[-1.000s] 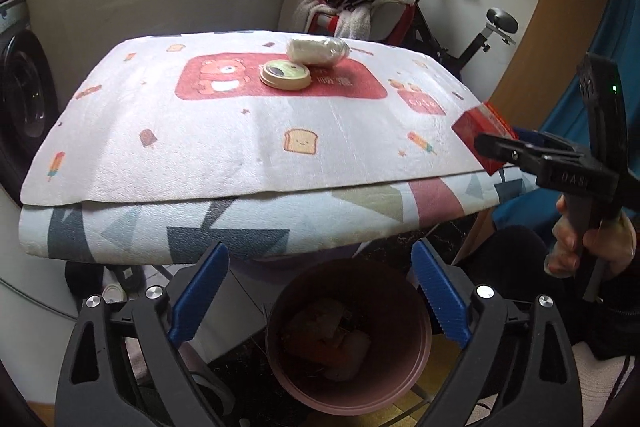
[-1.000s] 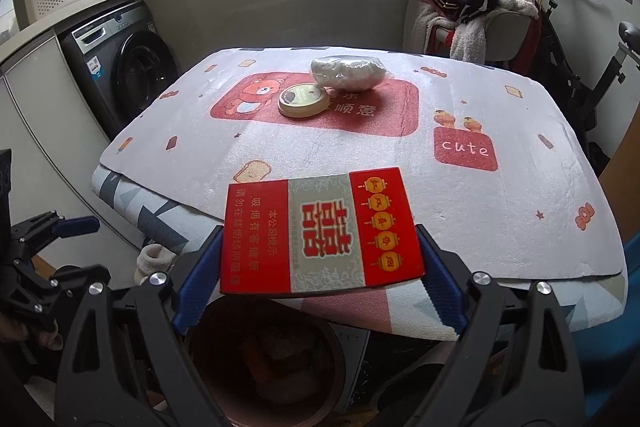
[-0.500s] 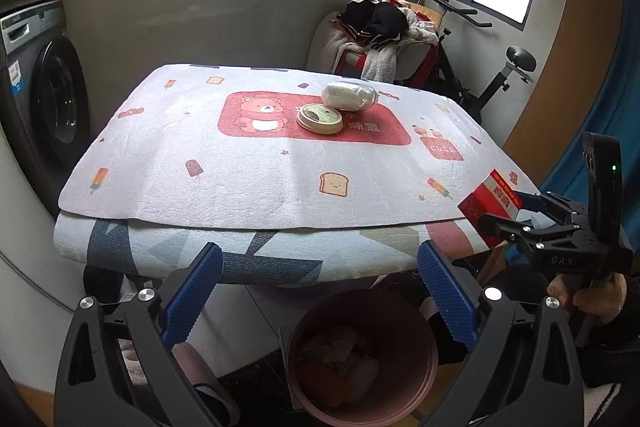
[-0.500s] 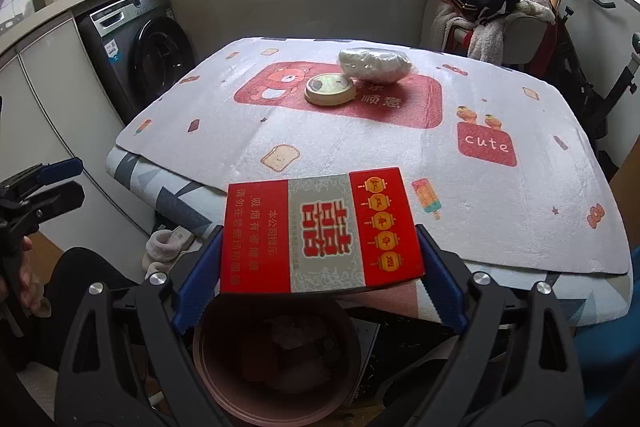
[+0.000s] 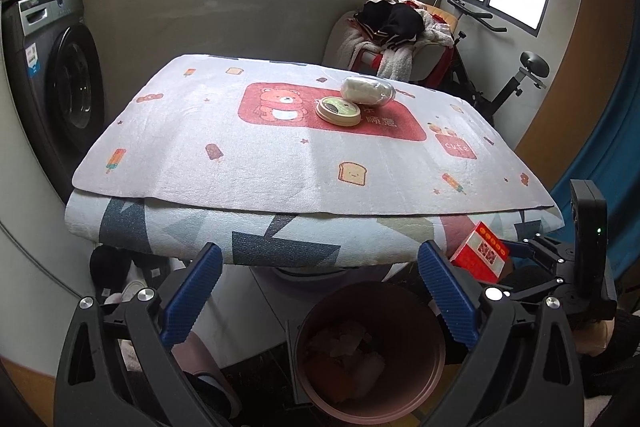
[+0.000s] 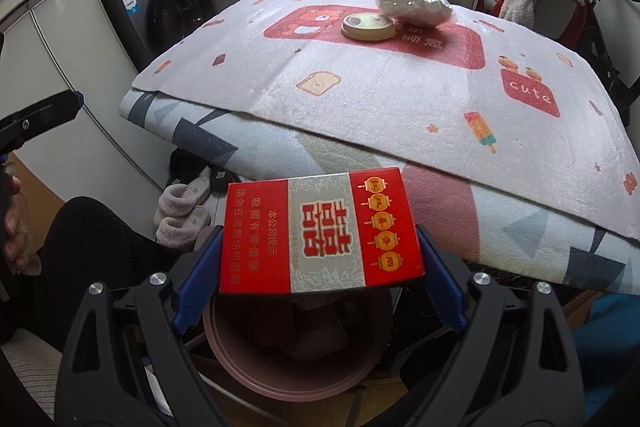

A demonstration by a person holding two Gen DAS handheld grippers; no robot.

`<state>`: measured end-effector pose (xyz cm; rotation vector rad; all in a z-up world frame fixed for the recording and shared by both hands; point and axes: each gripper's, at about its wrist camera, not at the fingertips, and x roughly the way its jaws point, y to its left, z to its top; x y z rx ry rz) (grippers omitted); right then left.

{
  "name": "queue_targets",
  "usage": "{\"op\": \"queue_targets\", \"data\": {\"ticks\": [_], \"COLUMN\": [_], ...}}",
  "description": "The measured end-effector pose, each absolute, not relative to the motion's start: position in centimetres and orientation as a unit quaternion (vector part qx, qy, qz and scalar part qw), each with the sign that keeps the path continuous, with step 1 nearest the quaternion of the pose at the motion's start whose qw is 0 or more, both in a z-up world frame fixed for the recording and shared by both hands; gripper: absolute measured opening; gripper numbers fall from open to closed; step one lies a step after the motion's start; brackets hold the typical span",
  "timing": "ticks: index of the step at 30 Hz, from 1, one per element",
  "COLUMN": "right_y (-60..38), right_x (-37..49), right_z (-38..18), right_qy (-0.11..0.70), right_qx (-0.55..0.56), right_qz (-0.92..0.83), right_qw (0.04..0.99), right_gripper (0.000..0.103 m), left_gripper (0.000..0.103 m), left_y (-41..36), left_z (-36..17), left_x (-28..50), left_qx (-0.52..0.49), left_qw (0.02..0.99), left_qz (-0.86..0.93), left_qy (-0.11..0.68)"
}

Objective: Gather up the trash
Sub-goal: 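Carry the red box down over the pink bin with the right gripper, then open the right gripper to drop the red box into the bin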

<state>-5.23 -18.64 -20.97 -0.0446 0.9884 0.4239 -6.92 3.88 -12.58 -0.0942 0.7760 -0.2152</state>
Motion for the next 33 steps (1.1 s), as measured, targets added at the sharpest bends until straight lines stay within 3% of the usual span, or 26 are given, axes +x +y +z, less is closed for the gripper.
{"op": "queue_targets", "data": {"ticks": [9, 11, 33], "right_y": [-17.8, -17.8, -22.6], "right_x": [-5.1, -5.1, -1.6], "right_z": [-23.0, -23.2, -22.1], "right_qy": [0.506, 0.509, 0.486], "right_qx": [-0.023, -0.023, 0.023], "right_qz": [0.215, 0.212, 0.151], "right_qw": [0.835, 0.834, 0.86], "right_gripper": [0.09, 0.096, 0.097], "left_gripper": [0.096, 0.096, 0.096], "left_y": [4.3, 4.3, 5.4], "left_z": [-13.3, -13.4, -16.0], "left_x": [-6.6, -6.6, -4.8], "left_qx": [-0.053, -0.054, -0.065], "left_qw": [0.916, 0.915, 0.906], "left_qz": [-0.1, -0.098, -0.08], "left_qy": [0.386, 0.388, 0.411]}}
